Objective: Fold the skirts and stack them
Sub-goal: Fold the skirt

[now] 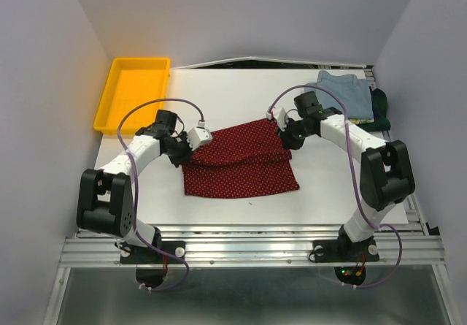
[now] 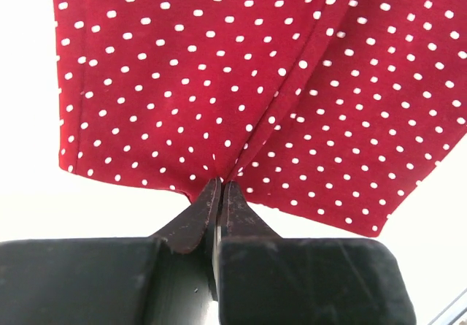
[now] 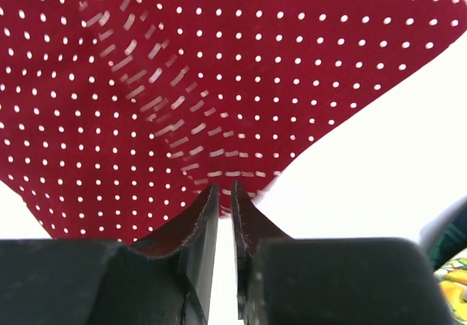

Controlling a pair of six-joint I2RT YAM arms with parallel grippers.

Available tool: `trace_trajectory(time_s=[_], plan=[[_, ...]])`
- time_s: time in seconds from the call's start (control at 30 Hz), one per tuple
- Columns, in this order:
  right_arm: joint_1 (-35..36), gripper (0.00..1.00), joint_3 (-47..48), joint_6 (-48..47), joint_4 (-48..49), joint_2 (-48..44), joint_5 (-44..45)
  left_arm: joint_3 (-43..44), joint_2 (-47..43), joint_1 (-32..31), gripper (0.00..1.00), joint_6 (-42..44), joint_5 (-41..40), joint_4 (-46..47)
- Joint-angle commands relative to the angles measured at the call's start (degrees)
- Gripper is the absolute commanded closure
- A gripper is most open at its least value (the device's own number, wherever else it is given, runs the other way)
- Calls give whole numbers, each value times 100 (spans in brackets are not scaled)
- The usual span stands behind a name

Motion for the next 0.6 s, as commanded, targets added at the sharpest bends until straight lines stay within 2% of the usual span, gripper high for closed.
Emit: trace_trajectory(time_s=[0.0, 0.1, 0.17, 0.23, 0.27, 0.3, 0.33, 0.4, 0.57], plan=[[39, 86, 158, -292, -325, 119, -119, 150, -29, -171, 91, 72, 98, -292], [40, 98, 114, -495, -500, 163, -190, 80, -108, -338, 92, 116, 63, -336], [92, 99, 8, -583, -545, 154, -190, -16, -161, -409, 87, 195, 36, -398], [92, 94, -62, -592, -571, 119, -155, -69, -204, -488, 76, 239, -42, -424], [92, 86, -106, -609, -562, 102, -111, -122, -239, -497, 66, 257, -60, -416], [92, 81, -124, -644, -545, 84, -85, -139, -275, -497, 61, 257, -78, -398], [92, 74, -159, -671, -518, 32, -58, -166, -292, -497, 58, 248, -122, -372], [92, 55, -334, -758, -282, -56, 47, -201, -363, -497, 53, 240, -139, -345], [154, 53, -572, -970, 79, -127, 214, -236, -398, -497, 53, 240, -245, -284]])
